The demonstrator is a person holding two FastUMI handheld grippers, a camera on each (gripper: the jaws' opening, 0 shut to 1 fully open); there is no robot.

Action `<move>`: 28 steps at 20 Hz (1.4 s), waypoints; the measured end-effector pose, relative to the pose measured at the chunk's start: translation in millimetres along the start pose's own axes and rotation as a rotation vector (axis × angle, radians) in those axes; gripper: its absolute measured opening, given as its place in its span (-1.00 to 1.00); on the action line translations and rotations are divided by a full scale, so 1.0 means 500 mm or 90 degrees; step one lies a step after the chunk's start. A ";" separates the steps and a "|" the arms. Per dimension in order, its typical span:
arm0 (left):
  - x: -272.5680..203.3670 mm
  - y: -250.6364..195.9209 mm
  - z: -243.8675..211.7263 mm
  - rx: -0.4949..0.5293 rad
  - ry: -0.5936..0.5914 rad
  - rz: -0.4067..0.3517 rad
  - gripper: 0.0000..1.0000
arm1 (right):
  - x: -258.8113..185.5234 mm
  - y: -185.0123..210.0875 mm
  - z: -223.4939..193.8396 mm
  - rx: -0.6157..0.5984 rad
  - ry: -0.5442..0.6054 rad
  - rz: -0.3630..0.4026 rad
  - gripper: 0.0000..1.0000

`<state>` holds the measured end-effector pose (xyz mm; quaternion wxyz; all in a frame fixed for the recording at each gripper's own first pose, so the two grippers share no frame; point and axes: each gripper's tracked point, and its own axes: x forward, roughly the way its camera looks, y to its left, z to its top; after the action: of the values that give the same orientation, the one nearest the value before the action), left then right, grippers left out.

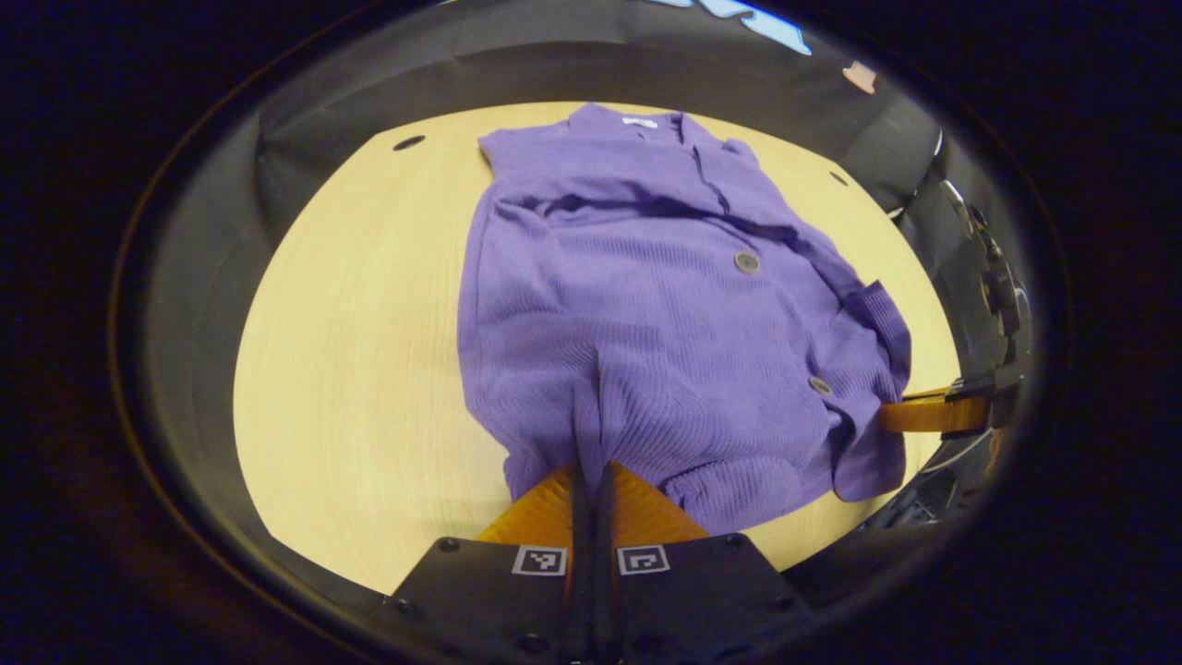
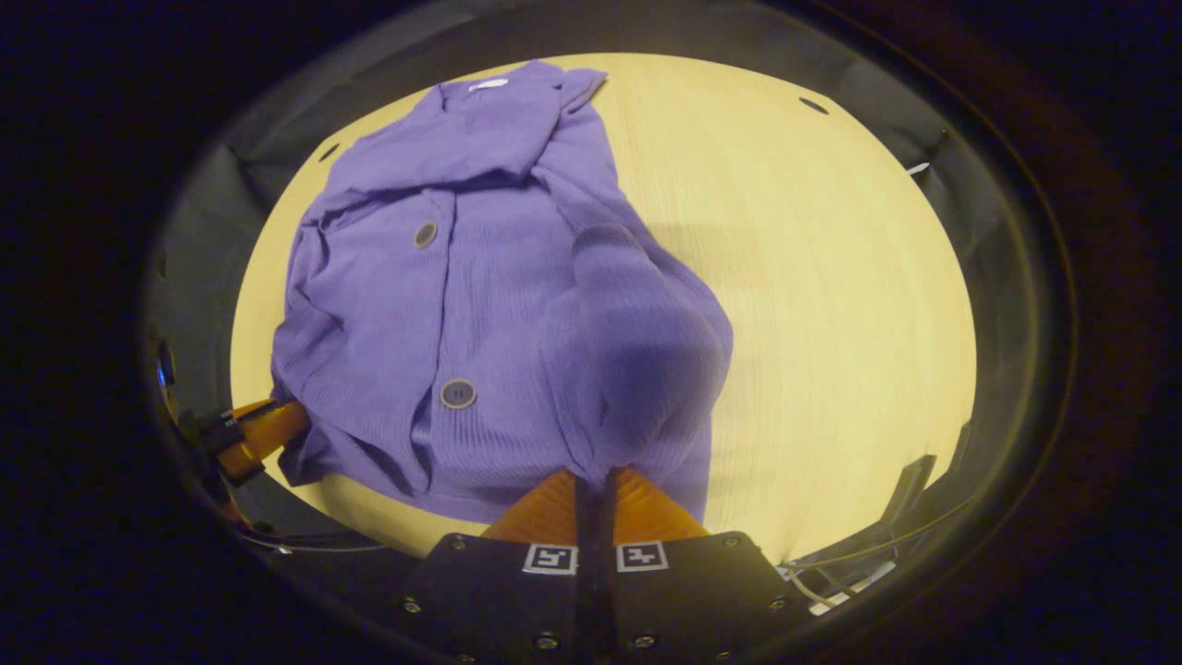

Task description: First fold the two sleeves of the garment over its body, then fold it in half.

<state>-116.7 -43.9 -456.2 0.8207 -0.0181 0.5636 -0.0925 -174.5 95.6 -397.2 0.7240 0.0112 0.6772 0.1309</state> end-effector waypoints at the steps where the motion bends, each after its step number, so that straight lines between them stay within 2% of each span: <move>1: -0.007 0.002 0.024 0.000 -0.015 0.002 -0.89 | -0.011 -0.003 0.025 0.005 -0.015 0.003 -0.89; 2: -0.012 0.002 0.051 0.001 -0.026 0.001 -0.89 | -0.023 -0.002 0.049 0.007 -0.029 0.008 -0.97; 12: -0.021 0.034 0.272 0.011 -0.112 0.010 -0.89 | -0.103 0.026 0.307 -0.034 -0.154 0.024 -0.97; 16: -0.037 0.053 0.367 -0.016 -0.150 0.003 -0.89 | -0.116 0.033 0.396 -0.044 -0.184 0.026 -0.97; 28: 0.000 0.065 0.620 0.012 -0.221 0.015 -0.87 | -0.152 0.056 0.616 -0.047 -0.257 0.032 -0.97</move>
<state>175.4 -35.0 -347.8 0.9069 -0.0197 0.4125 -0.0837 119.9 156.8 -291.9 0.8414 0.0275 0.5128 0.1685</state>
